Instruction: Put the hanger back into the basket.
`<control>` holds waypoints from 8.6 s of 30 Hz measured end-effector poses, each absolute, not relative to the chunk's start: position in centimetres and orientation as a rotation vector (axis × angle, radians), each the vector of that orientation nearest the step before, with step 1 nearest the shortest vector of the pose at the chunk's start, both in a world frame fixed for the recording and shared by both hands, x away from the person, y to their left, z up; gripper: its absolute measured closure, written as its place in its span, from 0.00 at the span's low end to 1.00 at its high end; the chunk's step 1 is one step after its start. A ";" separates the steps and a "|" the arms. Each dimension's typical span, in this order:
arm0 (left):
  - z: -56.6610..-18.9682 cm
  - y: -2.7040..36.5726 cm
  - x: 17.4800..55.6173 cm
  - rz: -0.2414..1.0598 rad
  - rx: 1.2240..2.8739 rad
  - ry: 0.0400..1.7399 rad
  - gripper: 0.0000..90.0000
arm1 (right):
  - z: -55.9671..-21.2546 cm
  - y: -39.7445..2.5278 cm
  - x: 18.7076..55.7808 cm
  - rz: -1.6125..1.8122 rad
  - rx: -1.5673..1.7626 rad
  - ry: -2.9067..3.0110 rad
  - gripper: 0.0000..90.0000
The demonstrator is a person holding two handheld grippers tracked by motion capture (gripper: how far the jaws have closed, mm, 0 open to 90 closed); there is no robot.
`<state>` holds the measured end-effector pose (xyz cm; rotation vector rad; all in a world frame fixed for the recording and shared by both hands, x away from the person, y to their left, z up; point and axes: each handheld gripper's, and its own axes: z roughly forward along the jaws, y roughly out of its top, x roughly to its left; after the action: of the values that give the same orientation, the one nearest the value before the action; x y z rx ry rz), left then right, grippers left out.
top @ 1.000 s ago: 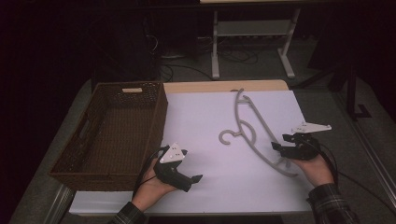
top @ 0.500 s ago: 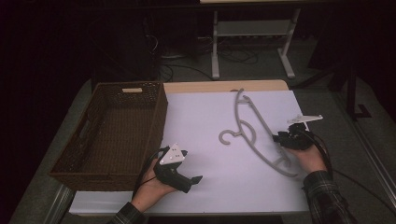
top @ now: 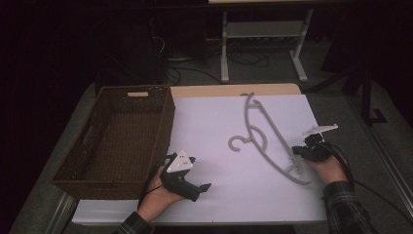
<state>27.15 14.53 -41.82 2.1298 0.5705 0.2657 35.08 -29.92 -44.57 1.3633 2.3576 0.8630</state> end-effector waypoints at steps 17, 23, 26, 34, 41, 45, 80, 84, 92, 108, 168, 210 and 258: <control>-41.8 14.5 27.1 0.270 2.130 0.569 0.01 | -44.5 -27.4 33.7 0.974 1.187 2.545 1.00; -41.8 14.5 27.2 0.268 2.130 0.570 0.01 | -44.6 -25.2 33.2 1.050 1.093 2.620 1.00; -41.8 14.5 27.2 0.269 2.133 0.568 0.01 | -44.7 -24.3 33.1 1.069 1.070 2.638 1.00; -41.8 14.5 27.2 0.275 2.138 0.572 0.01 | -44.7 -20.9 32.6 1.119 0.945 2.707 1.00; -41.6 14.1 27.8 0.293 2.161 0.618 0.01 | -44.2 -19.2 32.4 1.104 0.889 2.701 1.00; -41.2 13.5 28.9 0.314 2.166 0.648 0.01 | -43.7 -19.9 32.0 1.093 0.918 2.649 0.86; -44.3 2.3 46.5 0.388 2.345 0.865 0.62 | -41.7 -22.8 27.4 1.150 1.015 2.430 0.24; -44.5 2.1 46.7 0.391 2.344 0.874 0.69 | -41.7 -23.0 27.4 1.157 1.027 2.422 0.25; -44.5 2.4 47.1 0.314 2.311 0.953 0.79 | -41.6 -23.3 27.3 1.166 1.040 2.412 0.26; -43.9 2.4 46.2 0.278 2.308 0.877 0.87 | -41.6 -23.3 27.4 1.182 1.043 2.405 0.26; -44.5 -6.8 44.6 0.038 2.418 0.510 0.91 | -41.2 -23.8 27.4 1.228 1.030 2.370 0.28; -42.6 9.9 33.8 0.118 2.154 0.765 0.21 | -44.4 -20.7 28.9 1.103 1.038 2.468 0.99; -44.7 6.0 34.4 -0.108 2.161 0.695 0.81 | -45.3 -20.4 28.9 1.025 1.040 2.492 1.00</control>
<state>34.37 6.00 -44.75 2.1605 0.6949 -0.1083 28.93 -20.37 -45.29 1.0401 2.4921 1.0249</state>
